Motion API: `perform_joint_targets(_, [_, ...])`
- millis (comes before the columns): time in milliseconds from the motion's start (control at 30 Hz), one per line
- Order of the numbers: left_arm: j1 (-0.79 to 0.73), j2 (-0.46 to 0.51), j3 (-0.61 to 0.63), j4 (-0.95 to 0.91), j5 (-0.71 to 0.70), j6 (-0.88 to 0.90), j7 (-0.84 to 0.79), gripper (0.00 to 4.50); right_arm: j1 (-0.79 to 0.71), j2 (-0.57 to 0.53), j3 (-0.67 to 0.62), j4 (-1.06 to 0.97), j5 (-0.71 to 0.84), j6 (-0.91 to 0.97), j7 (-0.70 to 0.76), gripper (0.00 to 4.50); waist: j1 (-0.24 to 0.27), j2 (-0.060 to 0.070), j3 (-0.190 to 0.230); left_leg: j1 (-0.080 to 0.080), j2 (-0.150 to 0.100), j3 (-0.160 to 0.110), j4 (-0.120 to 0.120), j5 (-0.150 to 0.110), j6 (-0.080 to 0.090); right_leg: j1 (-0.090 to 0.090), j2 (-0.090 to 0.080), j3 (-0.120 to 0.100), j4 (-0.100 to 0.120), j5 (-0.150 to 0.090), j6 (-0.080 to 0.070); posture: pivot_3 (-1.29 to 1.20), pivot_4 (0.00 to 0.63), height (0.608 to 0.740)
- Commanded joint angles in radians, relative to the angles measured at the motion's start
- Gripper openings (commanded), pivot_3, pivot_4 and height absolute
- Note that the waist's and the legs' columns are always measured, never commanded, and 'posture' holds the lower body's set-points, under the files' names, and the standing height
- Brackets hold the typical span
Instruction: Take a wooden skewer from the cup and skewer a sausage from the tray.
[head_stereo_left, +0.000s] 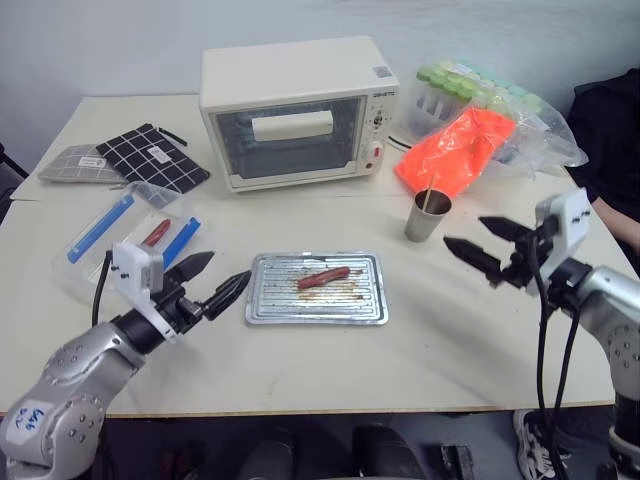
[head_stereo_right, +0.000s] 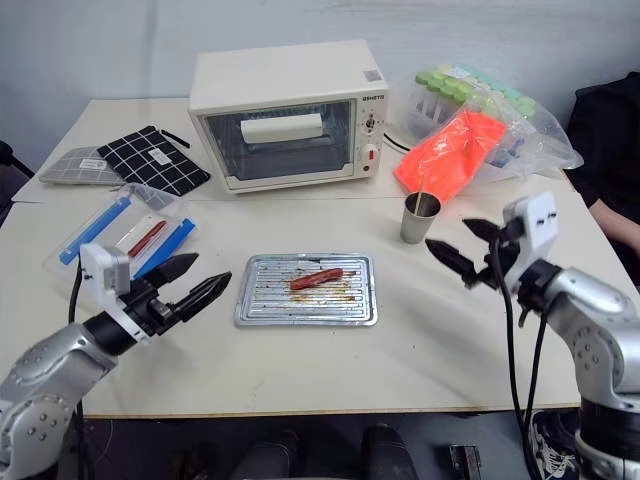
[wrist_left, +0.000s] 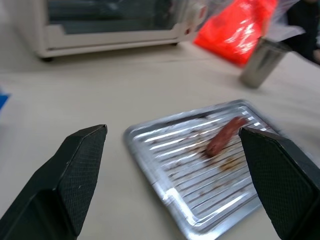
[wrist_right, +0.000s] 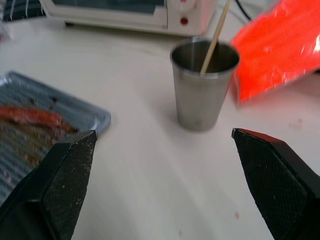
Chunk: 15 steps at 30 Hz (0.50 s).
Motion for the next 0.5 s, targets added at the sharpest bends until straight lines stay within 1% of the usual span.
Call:
perform_joint_targets(33, [-0.123, 0.075, -0.044, 0.005, -0.106, 0.052, -0.08, 4.46, -0.153, 0.061, 0.002, 0.082, 0.025, 0.01, -0.091, 4.5, -0.002, 0.0, 0.0, 0.0, 0.0, 0.0, 0.0, 0.0, 0.0, 0.0, 0.0, 0.0, 0.0, 0.0, 0.0, 0.0, 0.15, 0.74])
perform_joint_targets(100, [-0.22, 0.101, -0.09, 0.048, -0.123, 0.072, -0.114, 4.46, -0.244, 0.092, 0.043, 0.166, -0.026, -0.017, -0.128, 4.5, -0.005, 0.0, 0.0, 0.0, 0.0, 0.0, 0.0, 0.0, 0.0, 0.0, 0.0, 0.0, 0.001, 0.0, 0.0, 0.0, 0.15, 0.74])
perform_joint_targets(167, [-0.275, 0.114, -0.12, 0.08, -0.125, 0.081, -0.135, 4.46, -0.293, 0.108, 0.072, 0.22, -0.061, -0.036, -0.143, 4.5, -0.009, 0.0, 0.0, 0.0, -0.001, 0.0, 0.0, 0.0, 0.0, -0.001, 0.0, 0.0, 0.002, 0.0, 0.0, 0.0, 0.15, 0.74])
perform_joint_targets(267, [-0.361, 0.123, -0.17, 0.152, -0.089, 0.068, -0.174, 4.46, -0.361, 0.157, 0.154, 0.365, -0.167, -0.142, -0.161, 4.5, -0.019, 0.0, 0.0, -0.001, -0.001, 0.0, -0.001, 0.0, 0.0, -0.001, 0.0, 0.0, 0.003, 0.0, 0.0, 0.0, 0.15, 0.74])
perform_joint_targets(367, [-0.386, 0.129, -0.205, 0.182, -0.053, 0.048, -0.209, 4.46, -0.41, 0.195, 0.18, 0.5, -0.244, -0.232, -0.194, 4.5, -0.031, 0.0, 0.0, -0.001, -0.001, 0.0, -0.001, 0.0, 0.0, -0.001, 0.0, -0.001, 0.003, 0.0, 0.0, 0.0, 0.15, 0.74])
perform_joint_targets(500, [-0.412, 0.119, -0.237, 0.199, -0.033, 0.035, -0.233, 4.46, -0.461, 0.227, 0.196, 0.615, -0.29, -0.31, -0.194, 4.5, -0.049, 0.0, 0.0, -0.002, -0.001, 0.0, -0.002, 0.0, 0.0, -0.003, 0.0, -0.001, 0.004, 0.0, 0.0, 0.0, 0.15, 0.74])
